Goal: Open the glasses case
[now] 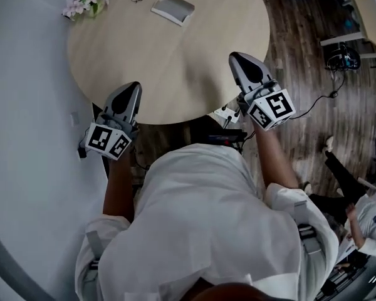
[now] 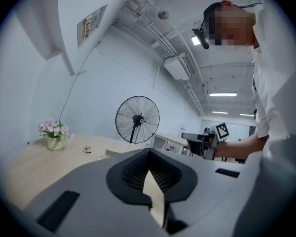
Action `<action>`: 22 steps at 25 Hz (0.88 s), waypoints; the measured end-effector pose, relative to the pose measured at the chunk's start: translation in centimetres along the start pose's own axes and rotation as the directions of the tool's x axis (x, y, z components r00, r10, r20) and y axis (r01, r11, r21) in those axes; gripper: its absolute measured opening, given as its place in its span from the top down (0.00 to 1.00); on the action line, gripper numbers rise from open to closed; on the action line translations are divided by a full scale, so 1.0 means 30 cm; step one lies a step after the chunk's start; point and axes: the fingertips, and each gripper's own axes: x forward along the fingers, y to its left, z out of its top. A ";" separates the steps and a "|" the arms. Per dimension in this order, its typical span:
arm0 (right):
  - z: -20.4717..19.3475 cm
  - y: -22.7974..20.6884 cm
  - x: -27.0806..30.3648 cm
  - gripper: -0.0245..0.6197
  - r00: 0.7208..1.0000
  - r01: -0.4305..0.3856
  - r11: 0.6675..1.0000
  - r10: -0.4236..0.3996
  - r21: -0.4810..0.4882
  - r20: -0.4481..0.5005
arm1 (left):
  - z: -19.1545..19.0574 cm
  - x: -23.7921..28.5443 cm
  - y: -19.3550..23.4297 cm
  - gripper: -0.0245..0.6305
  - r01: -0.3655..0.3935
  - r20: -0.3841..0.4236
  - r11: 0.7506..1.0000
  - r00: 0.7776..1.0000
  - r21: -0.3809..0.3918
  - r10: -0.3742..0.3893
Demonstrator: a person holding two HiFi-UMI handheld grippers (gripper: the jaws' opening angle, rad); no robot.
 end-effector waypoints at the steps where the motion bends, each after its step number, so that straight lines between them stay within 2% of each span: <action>1: -0.013 0.063 -0.045 0.92 1.000 0.005 1.000 -0.005 0.004 -0.007 | -0.004 -0.061 -0.032 0.94 0.006 0.004 1.000 1.000 -0.008 -0.006; 7: -0.061 0.413 -0.254 0.92 0.999 0.035 0.999 -0.035 0.032 -0.002 | -0.036 -0.410 -0.181 0.94 0.019 0.037 1.000 0.999 0.001 -0.019; 10: -0.054 0.543 -0.457 0.92 0.999 0.038 0.999 -0.038 0.039 -0.005 | -0.047 -0.557 -0.361 0.94 0.012 0.059 1.000 0.998 -0.001 -0.012; 13: -0.033 0.615 -0.613 0.92 0.999 0.041 0.998 -0.040 0.039 -0.015 | -0.044 -0.632 -0.509 0.94 0.020 0.075 1.000 0.997 -0.005 -0.020; 18: -0.076 0.753 -0.555 0.92 0.998 0.037 0.999 -0.037 0.001 -0.041 | -0.108 -0.722 -0.450 0.94 0.054 0.083 0.998 0.995 -0.033 -0.051; 22: -0.032 0.785 -0.629 0.92 0.999 0.017 1.000 -0.017 -0.001 -0.033 | -0.104 -0.755 -0.567 0.94 0.058 0.071 0.998 0.996 -0.030 -0.055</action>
